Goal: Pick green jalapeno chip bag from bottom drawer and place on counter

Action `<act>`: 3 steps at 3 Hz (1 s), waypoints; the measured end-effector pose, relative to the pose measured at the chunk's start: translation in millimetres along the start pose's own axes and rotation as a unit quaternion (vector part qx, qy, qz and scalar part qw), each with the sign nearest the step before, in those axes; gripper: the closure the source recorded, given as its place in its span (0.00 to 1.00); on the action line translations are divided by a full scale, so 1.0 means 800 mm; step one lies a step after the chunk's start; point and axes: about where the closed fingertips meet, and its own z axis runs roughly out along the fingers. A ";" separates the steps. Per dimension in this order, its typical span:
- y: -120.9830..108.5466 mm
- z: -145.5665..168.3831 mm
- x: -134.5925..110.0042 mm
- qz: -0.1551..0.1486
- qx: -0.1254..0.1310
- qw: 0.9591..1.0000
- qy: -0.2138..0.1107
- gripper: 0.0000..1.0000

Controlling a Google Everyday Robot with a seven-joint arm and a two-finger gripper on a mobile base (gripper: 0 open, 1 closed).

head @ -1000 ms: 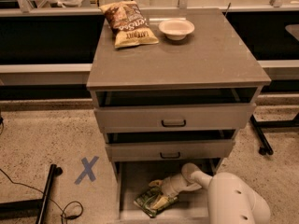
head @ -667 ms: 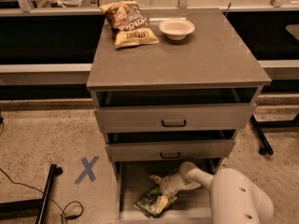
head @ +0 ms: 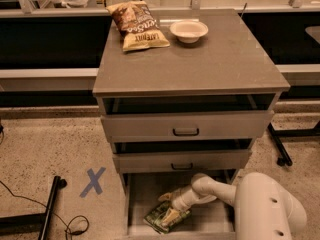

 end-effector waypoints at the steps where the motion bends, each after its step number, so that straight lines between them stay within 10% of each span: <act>1: 0.004 -0.014 0.008 -0.003 -0.001 1.000 0.011 0.33; 2: 0.006 -0.015 0.020 -0.001 -0.012 1.000 0.025 0.35; 3: 0.003 -0.010 0.039 0.006 -0.029 0.999 0.044 0.61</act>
Offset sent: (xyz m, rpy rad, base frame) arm 0.0009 -0.0330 -0.0079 -0.0936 0.0260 0.0335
